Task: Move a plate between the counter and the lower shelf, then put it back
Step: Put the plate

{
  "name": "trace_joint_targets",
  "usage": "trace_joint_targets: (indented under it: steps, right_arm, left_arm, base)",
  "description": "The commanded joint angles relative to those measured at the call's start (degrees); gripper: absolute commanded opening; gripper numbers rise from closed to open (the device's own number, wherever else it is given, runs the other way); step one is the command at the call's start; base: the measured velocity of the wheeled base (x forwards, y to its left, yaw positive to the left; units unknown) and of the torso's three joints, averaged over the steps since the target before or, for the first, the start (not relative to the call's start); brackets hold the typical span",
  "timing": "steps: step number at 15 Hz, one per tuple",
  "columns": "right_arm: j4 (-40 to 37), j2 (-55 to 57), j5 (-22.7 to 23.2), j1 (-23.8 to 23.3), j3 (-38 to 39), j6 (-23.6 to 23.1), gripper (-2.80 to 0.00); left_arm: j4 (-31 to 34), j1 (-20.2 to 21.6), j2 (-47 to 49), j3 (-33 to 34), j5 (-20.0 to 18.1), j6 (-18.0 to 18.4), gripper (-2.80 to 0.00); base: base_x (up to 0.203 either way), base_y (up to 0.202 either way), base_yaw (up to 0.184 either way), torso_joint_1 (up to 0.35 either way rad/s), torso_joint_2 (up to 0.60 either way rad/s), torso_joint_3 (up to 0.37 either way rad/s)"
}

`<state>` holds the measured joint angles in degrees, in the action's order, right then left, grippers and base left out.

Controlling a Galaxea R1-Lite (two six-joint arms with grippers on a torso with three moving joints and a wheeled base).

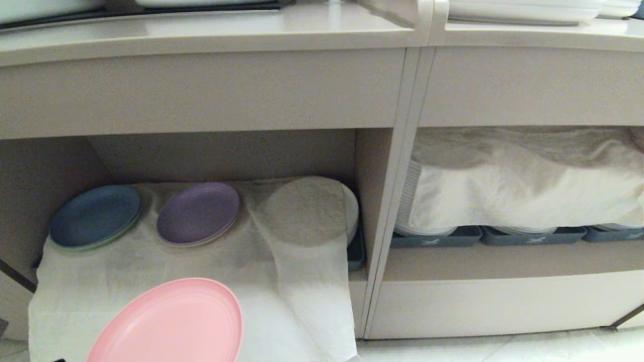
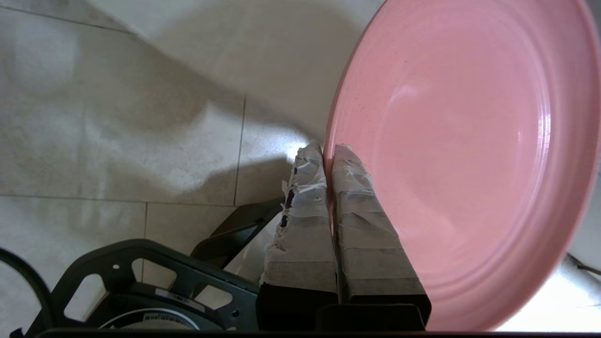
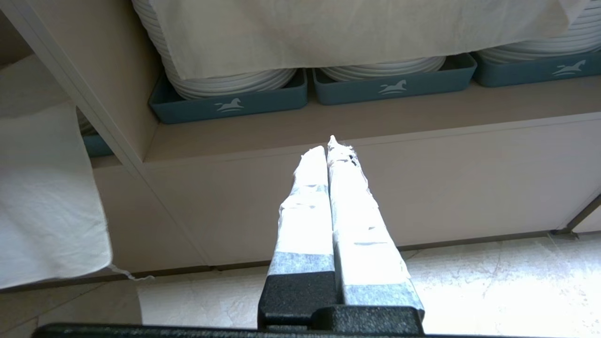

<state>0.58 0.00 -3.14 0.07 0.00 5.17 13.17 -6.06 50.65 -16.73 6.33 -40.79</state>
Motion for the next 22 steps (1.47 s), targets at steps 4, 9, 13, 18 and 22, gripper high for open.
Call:
trace_joint_targets:
  steps: [4, 9, 13, 18, 22]
  right_arm:
    - [0.03, 0.0, -0.02, 0.01, 0.0, 0.01, -2.8]
    - [0.03, 0.0, -0.02, 0.01, 0.0, 0.01, -2.8]
    - [0.03, 0.0, -0.02, 0.01, 0.0, 0.01, -2.8]
    - [0.03, 0.0, -0.02, 0.01, 0.0, 0.01, -2.8]
    - [0.03, 0.0, -0.02, 0.01, 0.0, 0.01, -2.8]
  left_arm:
    - [0.19, -0.01, -0.47, -0.41, 0.0, -0.25, -2.8]
    - [0.19, -0.01, -0.55, -0.33, 0.0, -0.25, -2.8]
    - [0.19, -0.01, -0.55, -0.3, 0.0, -0.22, -2.8]
    - [0.19, -0.01, -0.55, -0.15, -0.07, -0.25, -2.8]
    - [0.19, -0.01, -0.91, -0.15, -0.07, -0.25, -2.8]
  base:
    - [0.0, 0.0, 0.0, 0.038, -0.18, -0.182]
    - [0.0, 0.0, 0.0, 0.162, -0.48, -0.294]
    - [0.0, 0.0, 0.0, 0.181, -0.48, -0.287]
    - [0.0, 0.0, 0.0, 0.201, -0.48, -0.283]
    - [0.0, 0.0, 0.0, 0.218, -0.5, -0.28]
